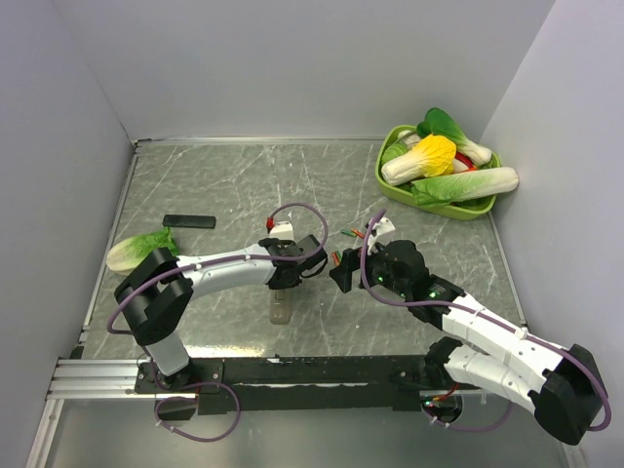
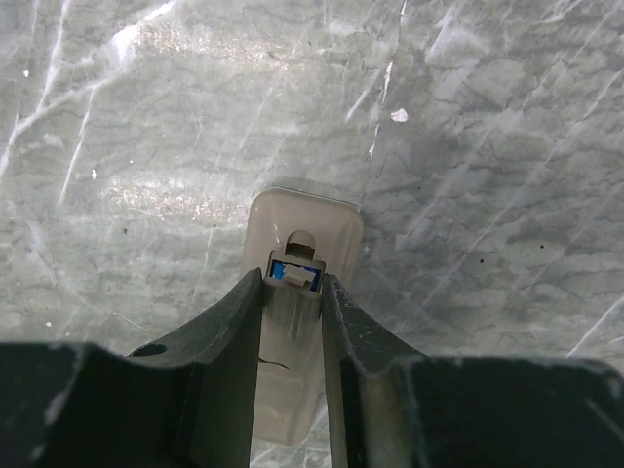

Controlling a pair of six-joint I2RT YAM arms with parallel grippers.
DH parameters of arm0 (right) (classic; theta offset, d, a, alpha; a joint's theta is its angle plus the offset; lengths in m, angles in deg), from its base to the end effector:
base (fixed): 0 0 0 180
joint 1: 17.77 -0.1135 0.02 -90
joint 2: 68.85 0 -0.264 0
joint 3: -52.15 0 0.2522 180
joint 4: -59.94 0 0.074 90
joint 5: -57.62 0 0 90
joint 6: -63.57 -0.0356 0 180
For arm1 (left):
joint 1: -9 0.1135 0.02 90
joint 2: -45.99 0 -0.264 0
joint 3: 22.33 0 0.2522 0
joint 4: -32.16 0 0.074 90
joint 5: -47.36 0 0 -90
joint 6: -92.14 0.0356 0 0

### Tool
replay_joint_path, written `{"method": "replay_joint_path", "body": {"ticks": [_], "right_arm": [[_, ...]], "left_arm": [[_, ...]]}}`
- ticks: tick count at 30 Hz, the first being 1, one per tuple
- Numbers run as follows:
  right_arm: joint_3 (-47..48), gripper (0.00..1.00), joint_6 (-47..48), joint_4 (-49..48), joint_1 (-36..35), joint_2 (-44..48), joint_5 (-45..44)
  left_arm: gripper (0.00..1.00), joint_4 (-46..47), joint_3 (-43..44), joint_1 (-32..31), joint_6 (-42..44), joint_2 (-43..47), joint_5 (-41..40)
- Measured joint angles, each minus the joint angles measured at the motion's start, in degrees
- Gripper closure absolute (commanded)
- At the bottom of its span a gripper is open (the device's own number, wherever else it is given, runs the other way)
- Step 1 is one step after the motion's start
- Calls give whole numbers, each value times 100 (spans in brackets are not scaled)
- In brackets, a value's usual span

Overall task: Load the batteries into the remote control
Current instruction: Load the battery cover into the remote control.

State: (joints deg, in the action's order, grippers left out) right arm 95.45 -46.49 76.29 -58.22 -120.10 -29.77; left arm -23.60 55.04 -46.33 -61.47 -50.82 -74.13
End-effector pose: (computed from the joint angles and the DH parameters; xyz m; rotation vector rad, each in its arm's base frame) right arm 0.1545 0.1338 0.2394 -0.3961 2.0304 0.7136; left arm 0.1949 -0.2491 0.1908 -0.2762 2.5269 0.0796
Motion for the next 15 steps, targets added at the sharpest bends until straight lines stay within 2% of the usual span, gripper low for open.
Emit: {"method": "replay_joint_path", "body": {"ticks": [15], "right_arm": [[0, 0, 0, -2, 0, 0, 28]], "left_arm": [[94, -356, 201, -190, -4, -44, -258]]}}
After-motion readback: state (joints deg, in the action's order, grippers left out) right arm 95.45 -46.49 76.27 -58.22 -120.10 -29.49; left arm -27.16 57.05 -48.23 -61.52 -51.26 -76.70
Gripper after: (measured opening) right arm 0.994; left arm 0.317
